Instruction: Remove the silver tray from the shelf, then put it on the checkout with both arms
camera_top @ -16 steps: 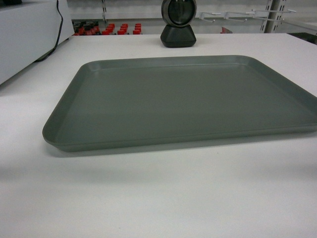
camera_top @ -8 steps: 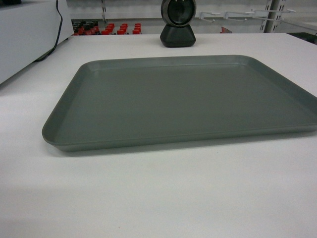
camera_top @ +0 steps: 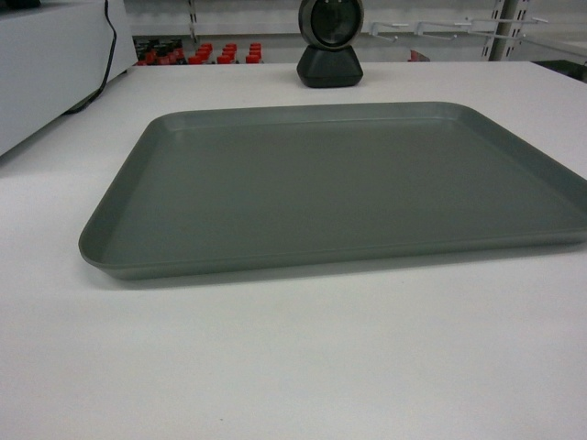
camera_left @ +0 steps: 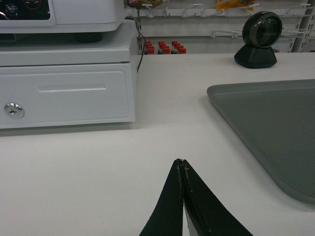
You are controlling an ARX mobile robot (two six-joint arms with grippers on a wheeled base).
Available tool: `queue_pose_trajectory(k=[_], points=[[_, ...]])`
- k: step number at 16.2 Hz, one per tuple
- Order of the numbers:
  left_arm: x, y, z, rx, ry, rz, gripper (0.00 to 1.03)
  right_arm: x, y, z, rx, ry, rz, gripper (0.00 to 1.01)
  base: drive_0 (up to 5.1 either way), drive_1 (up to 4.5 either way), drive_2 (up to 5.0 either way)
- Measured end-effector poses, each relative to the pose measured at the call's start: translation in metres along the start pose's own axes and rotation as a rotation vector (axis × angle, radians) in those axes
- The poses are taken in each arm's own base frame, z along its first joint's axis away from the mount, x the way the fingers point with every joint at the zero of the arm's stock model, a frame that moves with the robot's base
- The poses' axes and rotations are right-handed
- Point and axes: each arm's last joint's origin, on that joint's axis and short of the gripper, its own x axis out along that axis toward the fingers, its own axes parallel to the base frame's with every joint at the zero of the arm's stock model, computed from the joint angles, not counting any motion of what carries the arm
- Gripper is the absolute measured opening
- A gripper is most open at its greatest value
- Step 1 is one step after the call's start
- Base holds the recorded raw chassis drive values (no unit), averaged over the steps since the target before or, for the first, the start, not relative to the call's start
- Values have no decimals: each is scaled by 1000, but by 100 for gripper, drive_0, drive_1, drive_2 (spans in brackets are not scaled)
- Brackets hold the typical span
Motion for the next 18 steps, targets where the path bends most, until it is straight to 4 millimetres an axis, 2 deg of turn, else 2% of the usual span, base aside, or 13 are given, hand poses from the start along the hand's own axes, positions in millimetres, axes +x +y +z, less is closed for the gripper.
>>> queue_pose_trajectory(k=[5,7,9,18], points=[[-10,0,-5,0,-7,1,2,-10,0,-7,0,-4,0,2,0,0,0],[-12,0,-13,0,2,2,2,-13,0,-10,0,-13,0,2,0,0,0],[-15,0,-12,0,-10,2,2,-15,0,-15,0,-8,0,2,0,0,0],[-25,0,-12,0,-14,1,2,-25,0,-15,0,-15,0,2,0,0,0]])
